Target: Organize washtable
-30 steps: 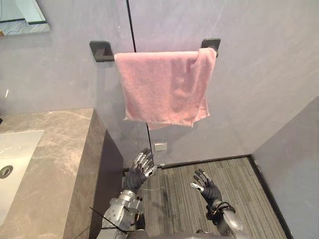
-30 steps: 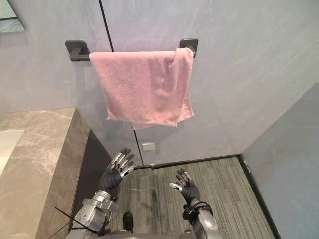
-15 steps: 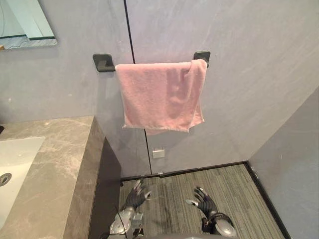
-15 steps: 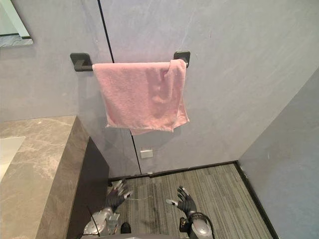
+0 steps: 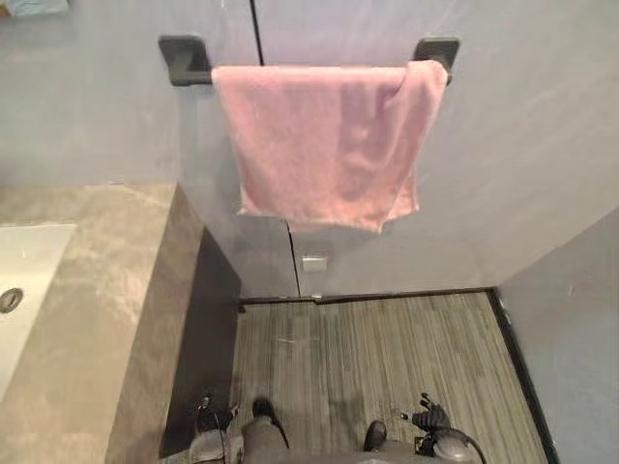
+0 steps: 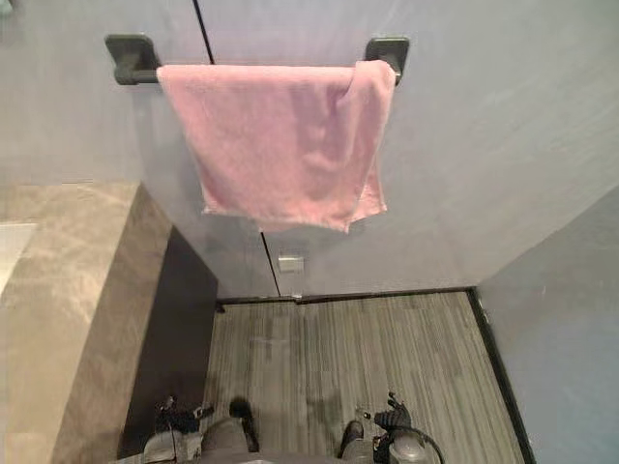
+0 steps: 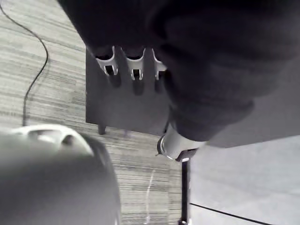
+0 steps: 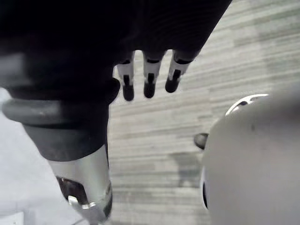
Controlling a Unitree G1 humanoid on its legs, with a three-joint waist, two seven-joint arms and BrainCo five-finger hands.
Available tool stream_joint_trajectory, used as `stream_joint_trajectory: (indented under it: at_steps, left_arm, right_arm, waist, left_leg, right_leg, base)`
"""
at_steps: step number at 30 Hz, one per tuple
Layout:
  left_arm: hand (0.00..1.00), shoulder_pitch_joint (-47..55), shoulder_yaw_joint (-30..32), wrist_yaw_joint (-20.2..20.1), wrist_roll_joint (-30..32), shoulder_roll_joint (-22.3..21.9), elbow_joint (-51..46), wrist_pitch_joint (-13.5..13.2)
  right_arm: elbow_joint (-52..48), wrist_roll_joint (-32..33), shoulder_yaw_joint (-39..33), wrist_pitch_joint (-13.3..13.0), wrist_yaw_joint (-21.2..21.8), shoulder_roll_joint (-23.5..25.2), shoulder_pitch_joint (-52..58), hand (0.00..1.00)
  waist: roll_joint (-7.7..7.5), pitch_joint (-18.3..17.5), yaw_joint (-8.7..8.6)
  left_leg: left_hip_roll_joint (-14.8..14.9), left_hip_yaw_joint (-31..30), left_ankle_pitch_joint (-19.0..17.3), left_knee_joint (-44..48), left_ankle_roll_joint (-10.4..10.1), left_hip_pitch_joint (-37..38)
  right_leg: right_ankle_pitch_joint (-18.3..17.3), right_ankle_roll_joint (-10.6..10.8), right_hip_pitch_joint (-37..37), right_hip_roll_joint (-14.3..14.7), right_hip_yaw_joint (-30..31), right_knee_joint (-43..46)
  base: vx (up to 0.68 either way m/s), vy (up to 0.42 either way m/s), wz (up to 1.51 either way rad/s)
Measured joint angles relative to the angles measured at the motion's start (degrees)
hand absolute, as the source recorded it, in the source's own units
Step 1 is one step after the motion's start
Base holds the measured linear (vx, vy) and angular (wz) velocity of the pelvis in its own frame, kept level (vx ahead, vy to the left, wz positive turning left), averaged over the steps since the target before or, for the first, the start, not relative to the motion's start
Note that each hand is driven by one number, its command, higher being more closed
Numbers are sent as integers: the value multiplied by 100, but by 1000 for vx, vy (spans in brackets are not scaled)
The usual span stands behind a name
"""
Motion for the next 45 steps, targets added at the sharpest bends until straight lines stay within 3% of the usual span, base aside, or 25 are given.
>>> stream_joint_trajectory:
  at_steps: [1, 3, 5, 6, 8, 10, 11, 15, 16, 18, 20, 22, 23, 26, 27, 28, 29, 31, 34, 37, 39, 40, 41, 43, 45]
  left_arm:
    - [0, 28, 72, -24, -123, 62, -155, -26]
    - [0, 113, 32, -66, -220, -161, -32, -9]
    - [0, 22, -9, -201, -221, -172, 12, 28]
    - [0, -62, -12, -214, -221, -170, 5, 23]
    - [0, -421, -246, -252, -221, -167, -16, -9]
    - [0, -481, -324, -254, -220, -138, -13, -13]
    - [0, -394, -263, -255, -220, -174, 0, -13]
    - [0, -55, -149, -253, -217, -8, 22, 21]
    - [0, 6, -118, -253, -218, 27, 31, 25]
    - [0, 35, 22, -254, -220, 118, 153, 42]
    - [0, 71, 69, -251, -280, 15, 228, 19]
    - [0, 97, -14, -249, -336, 5, 201, -6]
    - [0, 68, -48, -245, -341, -25, 166, -6]
    - [0, -30, -523, -229, -567, -72, 9, -73]
    - [0, -60, -678, -216, -624, -59, -24, -132]
    - [0, -106, -658, -190, -673, -8, -121, -170]
    - [0, -144, -635, -175, -676, 30, -140, -172]
    - [0, -160, -553, -137, -668, 135, -122, -141]
    - [0, -124, -384, -140, -671, 135, 39, -141]
    - [0, -76, 77, -140, -683, 118, 415, -98]
    - [0, 15, 320, -145, -685, 100, 536, -70]
    - [0, 78, 352, -154, -684, 110, 550, -47]
    - [0, 89, 364, -176, -686, 123, 564, -26]
    - [0, 95, 368, -259, -699, 313, 569, 22]
    - [0, 185, 478, -256, -702, 458, 685, 31]
  right_arm:
    - [-50, 72, -87, -34, 50, 251, 117, 0]
    - [-88, 167, -342, -29, 88, 193, 166, 0]
    - [-243, 185, -490, 67, 92, 194, 69, 0]
    - [-261, 179, -493, 95, 97, 200, 35, 0]
    - [-284, 163, -448, 151, 98, 247, -34, 0]
    - [-278, 162, -298, 168, 122, 310, -45, 0]
    - [-295, 158, -284, 170, 180, 325, -114, 0]
    - [-261, 154, -198, 179, 228, 341, -123, 0]
    - [-248, 154, -197, 179, 231, 364, -126, 0]
    - [-15, 154, -207, 158, 231, 344, -197, 0]
    - [217, 156, -211, 161, 220, 238, -222, 0]
    - [398, 158, -49, 152, 216, 96, -364, 0]
    - [406, 158, 140, 134, 216, 20, -541, 0]
    - [410, 147, 434, 93, 219, -174, -806, 0]
    - [439, 129, 416, 94, 218, -180, -831, 0]
    - [460, 12, 311, 87, 217, -143, -850, 0]
    - [449, -53, 250, 89, 215, -105, -881, 0]
    - [382, -173, 130, 84, 196, -174, -867, 0]
    - [442, -179, -413, 83, 189, -300, -573, 0]
    - [744, -182, -971, 97, 208, -356, -390, 0]
    - [976, -185, -1234, 124, 210, -301, -264, 0]
    - [1091, -183, -1364, 135, 218, -295, -225, 0]
    - [1128, -181, -1389, 136, 215, -307, -225, 0]
    - [1152, -164, -1499, 136, 217, -128, -250, 0]
    - [1108, -114, -1486, 106, 226, -46, -335, 0]
  waist:
    - [-431, -90, -18]
    - [-107, -129, -5]
    - [5, -87, -122]
    - [34, -99, -151]
    - [-286, 75, -192]
    - [-433, 47, -141]
    - [-355, 61, -102]
    - [-451, -36, -96]
    - [-481, -74, -88]
    - [-518, -138, -26]
    - [-401, -220, 29]
    - [-383, -356, 89]
    - [-315, -375, 203]
    - [-134, -348, 164]
    - [-134, -301, 176]
    - [-306, -224, 156]
    - [-386, -164, 178]
    - [-513, -60, 153]
    - [-586, -69, 154]
    - [-491, -127, 37]
    - [-438, -187, -59]
    - [-352, -247, -125]
    - [-298, -277, -149]
    - [-392, -235, -121]
    - [-410, -194, -74]
  left_leg:
    - [-351, -279, -405, 457, -144, 183]
    - [-221, -581, -1346, 1767, -275, 401]
    - [-391, -330, -1763, 789, -257, 1056]
    - [-487, -293, -1775, 481, -238, 1166]
    - [-936, -277, -1800, -310, -179, 1403]
    - [-1033, -178, -1791, -311, -56, 1351]
    - [-976, -33, -1788, -390, 58, 1322]
    - [-956, 36, -1674, -264, 114, 1266]
    - [-956, 24, -1637, -208, 95, 1191]
    - [-946, -184, -1455, -80, 118, 941]
    - [-927, -620, -942, -21, 240, 663]
    - [-970, -1020, -504, 172, 121, 172]
    - [-952, -1201, -426, 137, 53, -75]
    - [-949, -1726, 139, -615, -141, -455]
    - [-951, -1643, 700, -1183, -216, -444]
    - [-959, -1142, 1091, -1677, -114, -372]
    - [-889, -784, 856, -1333, 68, -405]
    - [-638, -75, -200, -40, 550, -269]
    - [-451, -176, -809, 981, 448, 259]
    - [-133, -285, -856, 895, 341, 757]
    - [-89, -161, -678, -99, -26, 1053]
    - [-185, -100, -520, -876, -406, 1114]
    - [-306, -42, -501, -1178, -435, 1101]
    - [-664, -71, -468, -1608, -390, 945]
    - [-992, -302, -543, -1355, -130, 871]
  right_leg:
    - [119, -182, -42, -120, -148, -251]
    - [143, -234, -13, 29, -234, -43]
    - [142, -239, -326, 30, -240, 307]
    - [135, -235, -453, -30, -253, 467]
    - [-142, 3, -833, -455, -159, 1186]
    - [-47, 91, -1019, -545, 90, 1281]
    - [-165, 70, -1084, -588, 222, 1653]
    - [-522, 201, -1069, -986, 658, 3950]
    - [-516, 255, -954, -1014, 873, 3935]
    - [-787, 515, -775, -788, 1143, 3440]
    - [-855, 442, -436, -393, 1589, 2672]
    - [-1087, 429, -211, -213, 2041, 1898]
    - [-1224, 441, -209, -150, 1915, 1559]
    - [-1265, 260, -332, 65, 1038, 1208]
    - [-1173, 66, -298, 160, 641, 1131]
    - [-1039, -253, -236, 112, 112, 922]
    - [-1068, -369, -205, 90, -71, 909]
    - [-1203, -601, -85, -73, -758, 1081]
    - [-1211, -612, 123, -397, -1692, 1193]
    - [-1133, -464, 181, -592, -2560, 1036]
    - [-986, -266, 127, -774, -3104, 1021]
    - [-865, -183, 75, -897, -3456, 1044]
    - [-790, -142, 35, -983, -3625, 1068]
    - [-465, 12, 22, -1288, -3909, 996]
    - [-126, 74, 302, -1537, -3896, 887]
  base:
    - [-215, -75, 45]
    - [-46, -45, 2]
    - [-10, 129, -2]
    - [-146, 167, 36]
    - [-200, 132, 48]
    - [-227, 68, -1]
    - [-283, 32, -28]
    - [-147, -108, -15]
    - [-64, -238, -5]
    - [-79, -282, 18]
    - [-129, -300, 55]
    - [-164, -338, 44]
    - [-173, -283, 37]
    - [-195, -266, 125]
    - [-213, -166, 204]
    - [-234, -173, 194]
    - [-212, -157, 163]
    - [-185, -153, 144]
    - [-155, -2, 136]
    - [-128, 147, 134]
    - [-124, 266, 165]
    - [-84, 279, 134]
    - [-107, 398, 182]
    - [-111, 443, 140]
    - [-47, 403, 89]
